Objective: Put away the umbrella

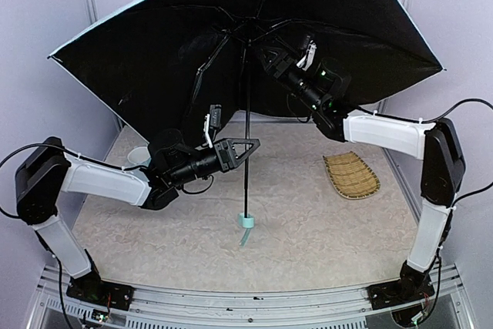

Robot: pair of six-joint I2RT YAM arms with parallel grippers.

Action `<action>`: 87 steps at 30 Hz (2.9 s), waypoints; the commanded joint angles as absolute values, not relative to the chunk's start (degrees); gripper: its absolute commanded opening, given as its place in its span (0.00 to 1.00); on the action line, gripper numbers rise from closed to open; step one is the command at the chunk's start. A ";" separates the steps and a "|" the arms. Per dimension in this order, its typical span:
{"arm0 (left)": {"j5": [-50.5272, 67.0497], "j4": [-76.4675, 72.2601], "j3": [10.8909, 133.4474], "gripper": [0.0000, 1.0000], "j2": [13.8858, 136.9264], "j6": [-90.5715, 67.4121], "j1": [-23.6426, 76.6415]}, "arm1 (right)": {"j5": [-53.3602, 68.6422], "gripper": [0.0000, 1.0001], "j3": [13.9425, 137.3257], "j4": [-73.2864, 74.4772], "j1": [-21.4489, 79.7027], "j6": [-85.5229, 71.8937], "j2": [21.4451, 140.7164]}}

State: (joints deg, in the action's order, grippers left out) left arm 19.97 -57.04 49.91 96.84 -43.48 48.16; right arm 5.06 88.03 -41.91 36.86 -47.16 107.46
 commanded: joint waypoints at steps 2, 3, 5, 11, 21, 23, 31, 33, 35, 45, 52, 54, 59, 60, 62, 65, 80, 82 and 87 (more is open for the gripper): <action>10.20 -55.27 52.30 0.00 92.67 -31.76 50.51 | -5.59 0.62 87.21 -37.68 40.03 -30.49 102.31; 10.09 -55.17 52.42 0.00 92.89 -31.89 50.58 | -5.26 0.61 87.79 -36.81 40.27 -29.96 102.43; 10.08 -54.63 53.00 0.00 93.40 -32.55 50.54 | -4.50 0.60 88.51 -36.72 40.85 -28.41 102.64; 10.46 -55.12 53.21 0.00 93.69 -33.20 50.69 | -1.83 0.64 87.07 -39.90 43.72 -23.61 100.89; 10.81 -54.76 53.01 0.00 93.27 -31.78 50.97 | 1.32 0.65 96.36 -31.12 43.18 -23.27 105.34; 11.06 -54.91 52.85 0.00 93.01 -31.37 51.13 | 0.69 0.58 97.45 -30.72 42.99 -23.06 106.10; 10.12 -55.35 51.96 0.00 92.06 -30.59 51.42 | -1.15 0.59 100.96 -25.58 42.73 -22.21 108.30; 10.12 -55.42 51.94 0.00 92.08 -30.46 51.42 | -2.99 0.60 100.00 -25.25 42.83 -21.72 107.77; 10.13 -55.43 52.03 0.00 92.11 -30.36 51.42 | -3.53 0.60 99.04 -24.70 42.88 -21.58 107.38; 8.44 -55.47 51.79 0.00 92.15 -29.22 51.33 | -4.28 0.56 90.23 -24.90 43.54 -21.55 102.51; 8.69 -55.37 52.27 0.00 93.06 -28.31 51.42 | -4.13 0.56 91.32 -26.17 42.68 -21.29 102.57; 8.86 -55.22 52.25 0.00 93.08 -28.17 51.42 | -4.15 0.56 93.44 -25.76 42.34 -21.37 103.84; 8.67 -54.84 52.21 0.00 93.06 -28.13 51.42 | -4.15 0.69 97.53 -25.82 41.92 -20.85 105.90; 8.66 -54.84 52.21 0.00 93.07 -28.09 51.42 | -4.20 0.69 98.02 -25.78 41.92 -20.82 106.11; 8.64 -54.85 52.27 0.00 93.15 -28.11 51.42 | -4.22 0.68 98.62 -26.07 41.92 -20.83 106.41; 8.73 -54.92 52.29 0.00 93.24 -28.05 51.42 | -4.13 0.55 98.96 -26.22 41.92 -20.83 106.67; 8.71 -55.31 51.97 0.00 93.01 -27.77 51.42 | -2.38 0.42 97.46 -25.00 41.91 -20.97 105.95; 8.53 -55.34 51.75 0.00 92.91 -27.77 51.42 | -1.87 0.32 97.68 -24.77 41.85 -20.84 105.99; 8.84 -55.59 51.02 0.00 91.65 -27.08 51.05 | 5.44 0.14 98.51 -22.08 40.14 -21.01 106.15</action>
